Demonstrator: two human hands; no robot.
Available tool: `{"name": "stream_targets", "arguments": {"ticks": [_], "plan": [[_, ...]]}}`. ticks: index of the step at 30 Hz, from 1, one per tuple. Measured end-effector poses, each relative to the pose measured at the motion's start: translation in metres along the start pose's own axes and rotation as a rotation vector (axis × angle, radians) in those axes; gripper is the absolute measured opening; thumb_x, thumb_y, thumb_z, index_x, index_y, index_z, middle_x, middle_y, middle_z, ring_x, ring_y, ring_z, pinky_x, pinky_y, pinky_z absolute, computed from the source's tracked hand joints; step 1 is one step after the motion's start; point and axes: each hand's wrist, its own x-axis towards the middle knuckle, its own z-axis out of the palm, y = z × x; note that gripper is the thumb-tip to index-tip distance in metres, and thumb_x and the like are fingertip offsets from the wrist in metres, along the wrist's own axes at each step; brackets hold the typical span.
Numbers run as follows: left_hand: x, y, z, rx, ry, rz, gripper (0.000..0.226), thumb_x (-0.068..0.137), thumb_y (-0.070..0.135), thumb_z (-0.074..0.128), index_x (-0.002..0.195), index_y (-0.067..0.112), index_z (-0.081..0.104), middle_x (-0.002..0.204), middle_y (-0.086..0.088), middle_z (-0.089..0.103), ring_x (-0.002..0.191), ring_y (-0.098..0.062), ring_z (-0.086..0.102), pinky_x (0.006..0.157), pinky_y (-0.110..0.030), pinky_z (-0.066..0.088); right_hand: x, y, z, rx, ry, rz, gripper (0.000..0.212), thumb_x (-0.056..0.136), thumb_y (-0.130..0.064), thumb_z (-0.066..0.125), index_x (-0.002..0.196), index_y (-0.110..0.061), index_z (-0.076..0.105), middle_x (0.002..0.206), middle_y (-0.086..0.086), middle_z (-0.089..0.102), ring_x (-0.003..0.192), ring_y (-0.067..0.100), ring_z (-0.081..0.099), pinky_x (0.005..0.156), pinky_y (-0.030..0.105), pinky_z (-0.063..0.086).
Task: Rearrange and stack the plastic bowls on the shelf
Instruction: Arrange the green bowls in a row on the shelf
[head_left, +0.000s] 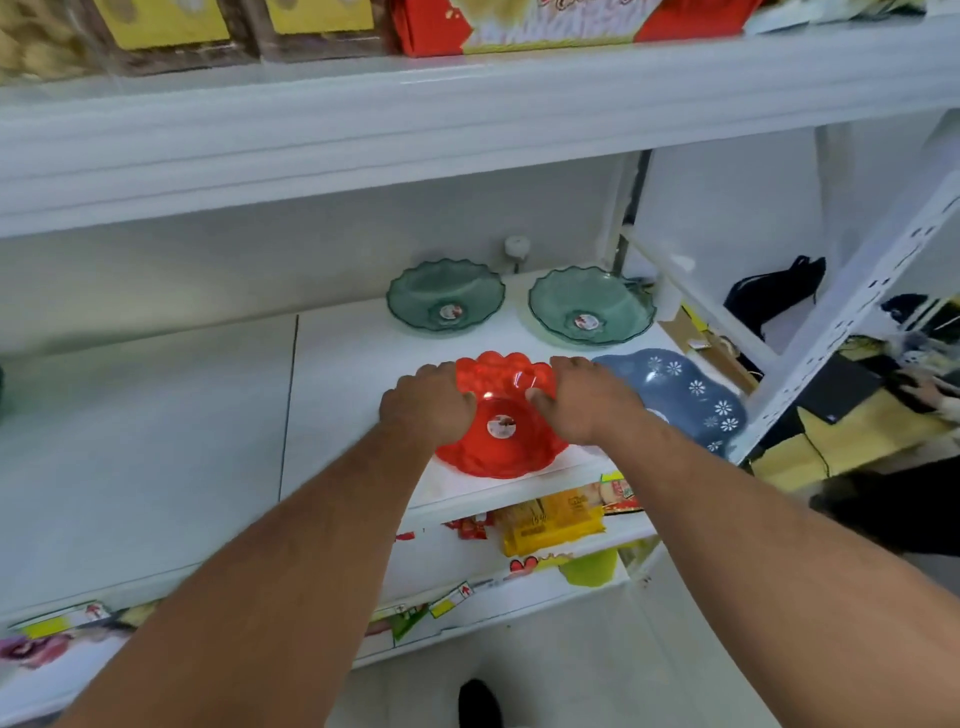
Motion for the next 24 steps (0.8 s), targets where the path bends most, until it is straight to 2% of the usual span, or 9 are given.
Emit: {"name": "stream_targets", "arguments": {"ticks": [4,8,12,17,19,22,24], "plan": [[0.031,0.012,0.002,-0.023,0.009,0.011,0.063,0.096,0.047,0.039,0.152,0.020,0.030,0.154,-0.009,0.037,0.136,-0.034,0.040,0.107,-0.046,0.035,0.021,0.018,-0.004,0.002,0.022,0.038,0.064,0.097,-0.056,0.040,0.137,-0.008,0.045,0.136,0.020,0.054,0.123,0.039,0.051,0.097,0.046,0.045],[0.067,0.013,0.004,-0.060,0.034,-0.004,0.059,0.095,0.045,0.039,0.147,0.019,0.037,0.151,-0.009,0.041,0.134,-0.033,0.042,0.105,-0.044,0.036,0.051,0.030,-0.003,0.038,0.051,0.075,0.061,0.096,-0.052,0.042,0.136,-0.005,0.046,0.133,0.023,0.054,0.120,0.041,0.053,0.097,0.047,0.047],[0.100,0.011,0.007,-0.116,0.028,-0.017,0.061,0.094,0.046,0.042,0.148,0.019,0.037,0.152,-0.008,0.040,0.134,-0.033,0.043,0.105,-0.044,0.037,0.075,0.040,-0.003,0.168,0.077,0.155,0.064,0.097,-0.051,0.045,0.139,-0.003,0.045,0.133,0.023,0.056,0.118,0.040,0.056,0.096,0.045,0.049],[0.133,0.004,0.014,-0.266,0.038,-0.083,0.063,0.095,0.041,0.044,0.151,0.014,0.032,0.152,-0.014,0.039,0.135,-0.036,0.042,0.106,-0.044,0.037,0.101,0.059,0.003,0.295,0.123,0.244,0.050,0.096,-0.043,0.050,0.122,0.000,0.054,0.118,0.022,0.063,0.108,0.037,0.061,0.082,0.035,0.047],[0.149,-0.001,0.019,-0.392,0.066,-0.129,0.057,0.094,0.035,0.047,0.144,0.008,0.041,0.144,-0.018,0.047,0.128,-0.038,0.048,0.102,-0.041,0.041,0.111,0.067,0.004,0.358,0.149,0.308,0.048,0.096,-0.039,0.053,0.120,0.001,0.055,0.118,0.023,0.063,0.108,0.037,0.061,0.080,0.032,0.045],[0.173,-0.009,0.027,-0.596,0.139,-0.253,0.041,0.089,0.027,0.051,0.119,-0.001,0.056,0.122,-0.021,0.061,0.106,-0.039,0.059,0.083,-0.035,0.046,0.129,0.081,0.008,0.496,0.216,0.425,0.045,0.094,-0.035,0.059,0.119,0.002,0.057,0.121,0.021,0.065,0.110,0.037,0.062,0.080,0.029,0.045],[0.186,-0.013,0.032,-0.694,0.178,-0.350,0.040,0.088,0.025,0.054,0.117,-0.002,0.057,0.120,-0.021,0.062,0.106,-0.038,0.060,0.083,-0.033,0.048,0.143,0.090,0.013,0.580,0.232,0.506,0.043,0.092,-0.030,0.063,0.122,0.000,0.058,0.123,0.019,0.065,0.112,0.036,0.062,0.079,0.027,0.044]]}}
